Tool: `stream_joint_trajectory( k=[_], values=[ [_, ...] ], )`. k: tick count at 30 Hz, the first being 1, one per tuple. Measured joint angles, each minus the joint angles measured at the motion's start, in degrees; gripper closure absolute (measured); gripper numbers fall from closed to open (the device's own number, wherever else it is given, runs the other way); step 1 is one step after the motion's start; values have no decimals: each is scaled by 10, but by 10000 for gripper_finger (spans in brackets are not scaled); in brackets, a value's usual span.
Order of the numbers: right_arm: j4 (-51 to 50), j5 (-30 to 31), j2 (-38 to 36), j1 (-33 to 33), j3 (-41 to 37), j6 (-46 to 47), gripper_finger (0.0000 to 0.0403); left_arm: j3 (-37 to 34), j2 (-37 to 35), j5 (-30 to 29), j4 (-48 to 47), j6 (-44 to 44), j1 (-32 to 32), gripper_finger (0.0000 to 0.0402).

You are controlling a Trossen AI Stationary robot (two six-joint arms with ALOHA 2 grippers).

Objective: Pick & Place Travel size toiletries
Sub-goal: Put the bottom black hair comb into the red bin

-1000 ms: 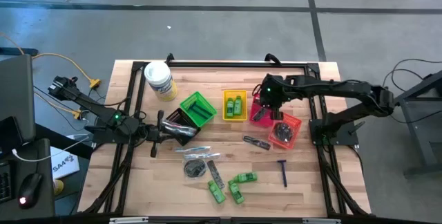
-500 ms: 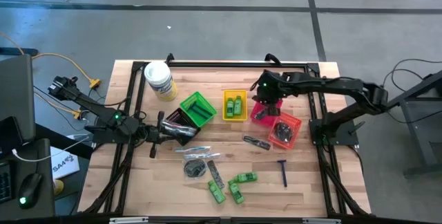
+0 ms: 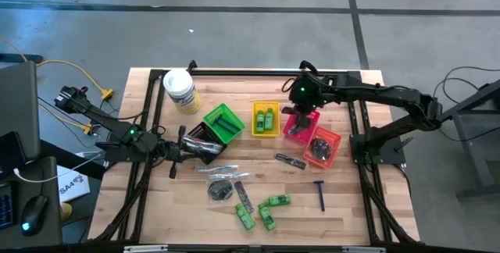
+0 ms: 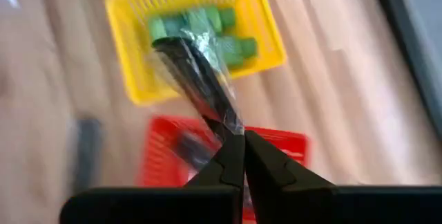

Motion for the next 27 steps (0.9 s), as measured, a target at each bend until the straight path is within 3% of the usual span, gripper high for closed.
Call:
stream_joint_trajectory(
  k=[6,12,21,27],
  values=[
    [14,-44,0,0,0,161,400,0,0,8,-1,-28,0,402],
    [26,-83,-20,9,-16,238,400,0,0,46,0,-30,0,402],
    [37,-62,-110,23,-103,396,401,0,0,60,0,-39,0,402],
    [67,-42,-109,17,-155,420,401,0,0,60,8,-39,0,402]
  ],
)
